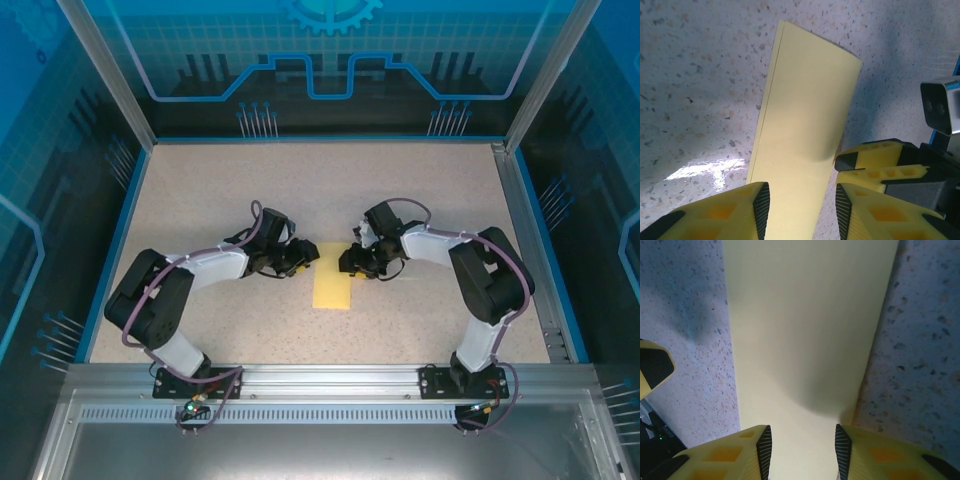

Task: Fold a paper plane with a square sheet of paper (pick it up from the middle)
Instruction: Fold the triangle a second time at the center of the table.

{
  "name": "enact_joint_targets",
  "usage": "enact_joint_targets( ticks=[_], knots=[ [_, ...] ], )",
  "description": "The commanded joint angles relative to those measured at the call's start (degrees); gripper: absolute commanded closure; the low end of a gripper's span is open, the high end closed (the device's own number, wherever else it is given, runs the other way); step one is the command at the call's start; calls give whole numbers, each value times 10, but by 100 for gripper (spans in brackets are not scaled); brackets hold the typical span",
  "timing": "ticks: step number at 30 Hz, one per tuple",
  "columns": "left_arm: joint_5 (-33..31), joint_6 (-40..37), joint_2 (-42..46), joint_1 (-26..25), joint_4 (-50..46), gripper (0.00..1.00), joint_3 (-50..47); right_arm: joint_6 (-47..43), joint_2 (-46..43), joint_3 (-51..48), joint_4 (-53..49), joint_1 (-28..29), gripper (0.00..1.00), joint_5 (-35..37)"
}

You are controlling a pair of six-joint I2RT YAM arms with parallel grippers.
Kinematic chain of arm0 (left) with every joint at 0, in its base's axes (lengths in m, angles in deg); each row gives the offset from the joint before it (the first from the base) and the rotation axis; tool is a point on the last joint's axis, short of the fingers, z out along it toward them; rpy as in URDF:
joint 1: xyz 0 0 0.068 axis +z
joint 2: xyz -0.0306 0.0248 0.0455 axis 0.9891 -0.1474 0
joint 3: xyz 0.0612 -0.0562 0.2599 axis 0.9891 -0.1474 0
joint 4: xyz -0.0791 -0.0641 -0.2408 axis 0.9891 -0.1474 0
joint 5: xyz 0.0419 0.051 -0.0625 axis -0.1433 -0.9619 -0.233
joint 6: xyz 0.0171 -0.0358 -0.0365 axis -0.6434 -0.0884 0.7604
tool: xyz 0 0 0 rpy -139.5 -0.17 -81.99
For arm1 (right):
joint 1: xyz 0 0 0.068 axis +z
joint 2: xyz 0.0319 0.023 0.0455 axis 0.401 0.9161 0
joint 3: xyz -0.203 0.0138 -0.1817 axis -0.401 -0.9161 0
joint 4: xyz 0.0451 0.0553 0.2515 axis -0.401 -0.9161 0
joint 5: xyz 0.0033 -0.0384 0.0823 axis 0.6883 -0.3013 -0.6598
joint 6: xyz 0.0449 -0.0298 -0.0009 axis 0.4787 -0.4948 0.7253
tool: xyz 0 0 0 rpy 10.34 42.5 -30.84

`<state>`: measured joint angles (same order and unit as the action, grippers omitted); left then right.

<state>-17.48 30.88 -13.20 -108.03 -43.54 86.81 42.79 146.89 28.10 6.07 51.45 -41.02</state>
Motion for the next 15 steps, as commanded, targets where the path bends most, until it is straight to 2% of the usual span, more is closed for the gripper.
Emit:
enact_joint_targets(
  ticks=[1, 15],
  knots=[
    [30, 5, -13, 2, 3, 57, 7, 0, 11, 14, -10, 3, 58, 3],
    [50, 6, -49, -1, 1, 57, 21, -2, 21, -17, -3, 2, 59, 16]
  ],
)
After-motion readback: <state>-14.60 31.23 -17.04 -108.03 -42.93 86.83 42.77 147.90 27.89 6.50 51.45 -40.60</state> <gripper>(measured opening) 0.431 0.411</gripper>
